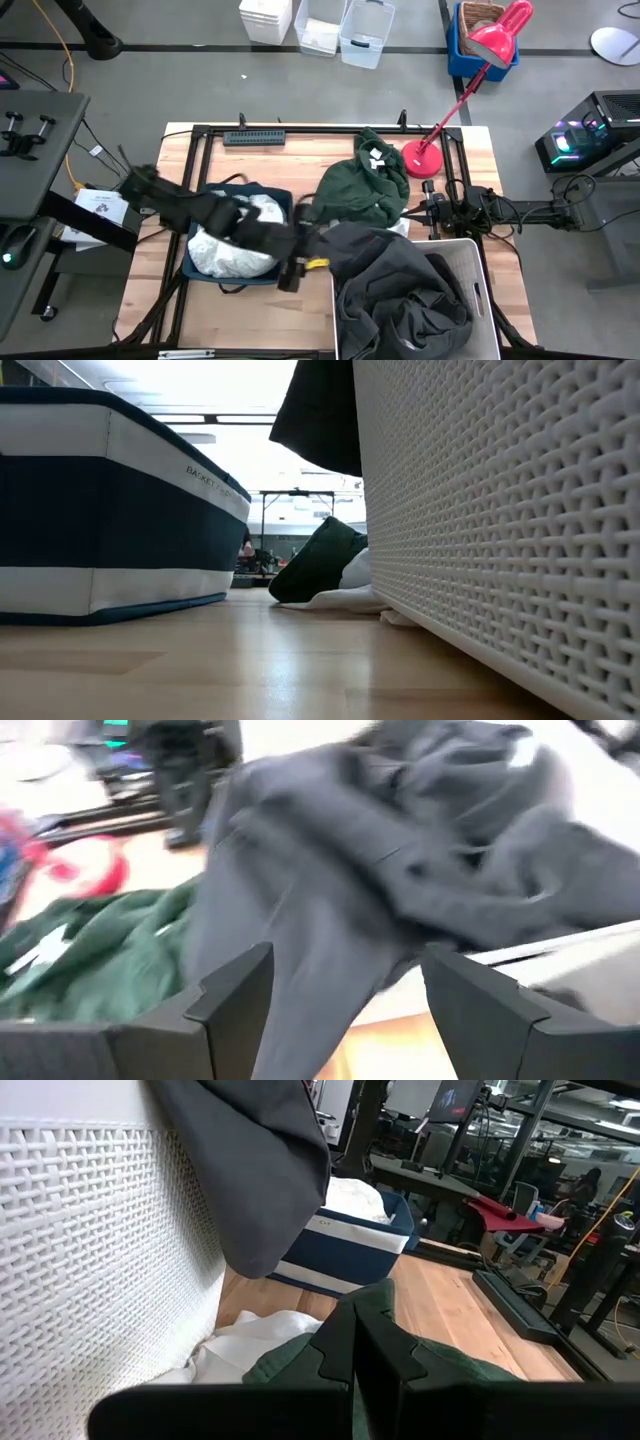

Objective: Sort clothes
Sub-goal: Put the gray shorts into the white laundry bin, then put the green shirt into the white laundry bin

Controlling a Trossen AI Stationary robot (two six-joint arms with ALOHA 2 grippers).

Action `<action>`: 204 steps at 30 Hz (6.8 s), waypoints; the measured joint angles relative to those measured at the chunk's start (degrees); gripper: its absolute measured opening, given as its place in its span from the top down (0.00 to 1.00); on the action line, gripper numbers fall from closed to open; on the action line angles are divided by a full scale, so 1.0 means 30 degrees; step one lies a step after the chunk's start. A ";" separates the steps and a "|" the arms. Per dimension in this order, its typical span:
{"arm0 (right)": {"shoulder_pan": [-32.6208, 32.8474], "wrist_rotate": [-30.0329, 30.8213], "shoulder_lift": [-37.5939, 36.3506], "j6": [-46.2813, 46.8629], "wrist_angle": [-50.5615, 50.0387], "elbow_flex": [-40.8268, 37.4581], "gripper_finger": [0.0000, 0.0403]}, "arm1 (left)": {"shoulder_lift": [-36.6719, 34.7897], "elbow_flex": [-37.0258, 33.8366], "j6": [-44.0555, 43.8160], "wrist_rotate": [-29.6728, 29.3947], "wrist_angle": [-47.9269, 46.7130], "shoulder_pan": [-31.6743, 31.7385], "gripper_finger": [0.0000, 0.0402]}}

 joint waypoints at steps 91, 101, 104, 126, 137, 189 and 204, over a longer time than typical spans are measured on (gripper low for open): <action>-0.0006 0.0022 0.0015 0.0002 0.0006 0.0006 1.00 | 0.5327 0.4520 -0.2765 0.8832 0.7333 0.1203 0.32; -0.0007 0.0022 0.0006 0.0002 0.0000 0.0004 1.00 | 0.3543 0.4781 -0.1239 0.4003 0.1811 0.4732 0.33; -0.0007 0.0022 0.0000 0.0002 0.0000 0.0000 1.00 | 0.2813 0.3458 -0.1130 0.4132 -0.0534 0.6736 0.33; -0.0007 0.0022 -0.0007 0.0002 0.0000 0.0007 1.00 | 0.5471 -0.8841 0.1194 0.6768 1.1382 1.3790 0.33; -0.0007 0.0029 -0.0007 0.0002 -0.0005 0.0005 1.00 | 0.8161 -0.7747 0.1872 0.9166 1.2472 1.3673 0.33; -0.0004 0.0029 -0.0015 -0.0003 -0.0007 0.0000 1.00 | 0.3950 0.2472 -0.1108 1.2730 2.7963 0.3479 0.99; -0.0003 0.0029 -0.0007 -0.0002 -0.0007 0.0003 1.00 | 0.9506 0.2559 -0.5891 1.0474 2.1322 0.2054 0.99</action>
